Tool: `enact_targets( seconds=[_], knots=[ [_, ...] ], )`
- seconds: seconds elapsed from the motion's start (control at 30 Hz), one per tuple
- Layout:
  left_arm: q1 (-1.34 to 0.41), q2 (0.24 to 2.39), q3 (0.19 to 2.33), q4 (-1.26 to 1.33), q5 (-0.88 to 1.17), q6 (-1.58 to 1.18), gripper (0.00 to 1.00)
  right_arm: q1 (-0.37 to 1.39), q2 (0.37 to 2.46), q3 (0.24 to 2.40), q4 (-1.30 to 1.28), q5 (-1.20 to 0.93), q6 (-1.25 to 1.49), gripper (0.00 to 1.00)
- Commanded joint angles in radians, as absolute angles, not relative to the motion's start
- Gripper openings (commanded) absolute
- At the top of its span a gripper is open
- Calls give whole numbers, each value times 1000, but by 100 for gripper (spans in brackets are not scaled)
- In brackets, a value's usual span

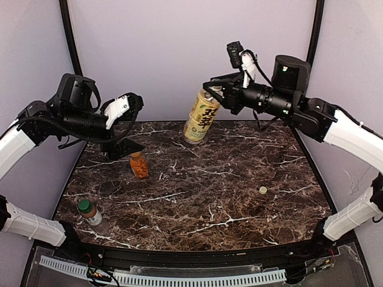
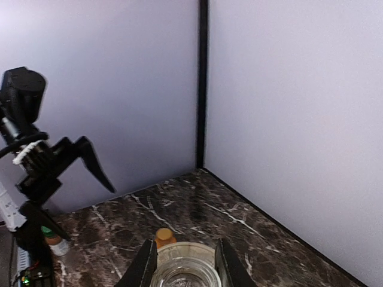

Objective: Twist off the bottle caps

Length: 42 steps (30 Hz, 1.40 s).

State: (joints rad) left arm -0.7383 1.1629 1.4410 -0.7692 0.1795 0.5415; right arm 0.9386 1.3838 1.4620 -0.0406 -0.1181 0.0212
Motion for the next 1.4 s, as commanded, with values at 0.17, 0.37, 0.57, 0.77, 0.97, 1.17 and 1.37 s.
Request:
enact_targets(
  seconds=[0.17, 0.37, 0.57, 0.77, 0.97, 1.17, 1.37],
  knots=[
    [-565, 996, 1247, -716, 181, 464, 99, 557, 1255, 1180, -204, 214, -70, 0],
    [-430, 857, 1070, -705, 226, 410, 99, 364, 1263, 945, 68, 144, -71, 0],
    [-326, 759, 950, -698, 264, 367, 99, 290, 1322, 788, 288, 149, -56, 0],
    [-253, 707, 901, -683, 285, 340, 99, 283, 1339, 698, 380, 133, -40, 0],
    [-235, 698, 892, -677, 289, 339, 99, 282, 1297, 651, 422, 136, -56, 4],
    [-235, 701, 890, -666, 295, 340, 99, 282, 1302, 718, 292, 153, -44, 72],
    [-233, 702, 897, -678, 309, 341, 99, 282, 1272, 784, 237, 102, -36, 99]
  ],
)
